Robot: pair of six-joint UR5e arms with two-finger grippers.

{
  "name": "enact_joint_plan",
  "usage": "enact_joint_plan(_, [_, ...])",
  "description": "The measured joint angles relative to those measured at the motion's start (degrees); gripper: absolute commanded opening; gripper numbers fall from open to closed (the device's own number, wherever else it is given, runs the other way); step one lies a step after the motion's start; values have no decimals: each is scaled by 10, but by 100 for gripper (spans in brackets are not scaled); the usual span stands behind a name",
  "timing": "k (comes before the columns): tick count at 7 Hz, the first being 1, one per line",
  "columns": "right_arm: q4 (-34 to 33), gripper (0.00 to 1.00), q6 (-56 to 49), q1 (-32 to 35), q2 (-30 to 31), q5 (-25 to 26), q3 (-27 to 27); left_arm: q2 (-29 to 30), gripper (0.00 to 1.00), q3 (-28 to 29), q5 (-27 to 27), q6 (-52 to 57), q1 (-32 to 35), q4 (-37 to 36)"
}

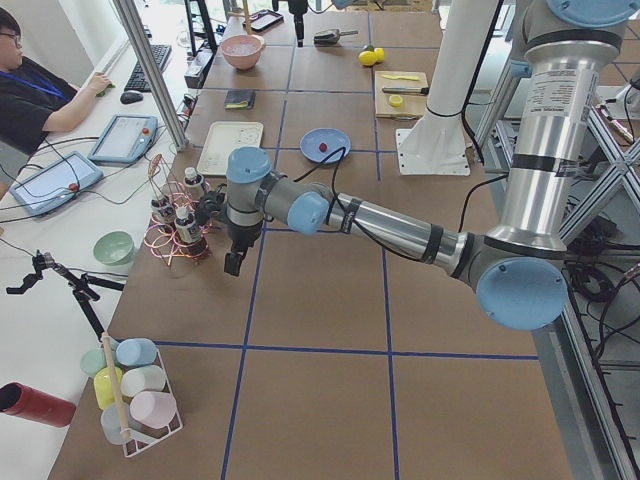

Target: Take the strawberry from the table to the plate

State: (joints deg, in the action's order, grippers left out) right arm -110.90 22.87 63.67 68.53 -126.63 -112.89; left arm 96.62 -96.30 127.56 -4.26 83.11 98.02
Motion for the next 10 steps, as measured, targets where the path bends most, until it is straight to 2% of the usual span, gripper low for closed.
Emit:
enact_joint_plan(1, [0, 100, -128, 74, 50, -34, 22, -2, 100, 47, 4, 90, 47, -18])
enact_joint_plan(2, [0, 100, -240, 141, 92, -61, 58, -7, 100, 75, 6, 140, 72, -43])
enact_joint_plan(3, [1, 100, -307, 189, 120, -71, 93, -14, 100, 85, 13, 158, 81, -70])
enact_joint_plan(5, [15, 100, -339, 235, 142, -74, 130, -34, 100, 82, 38, 145, 84, -93])
enact_joint_plan(10, [151, 100, -342, 287, 202, -83, 212, -42, 100, 65, 45, 112, 85, -91])
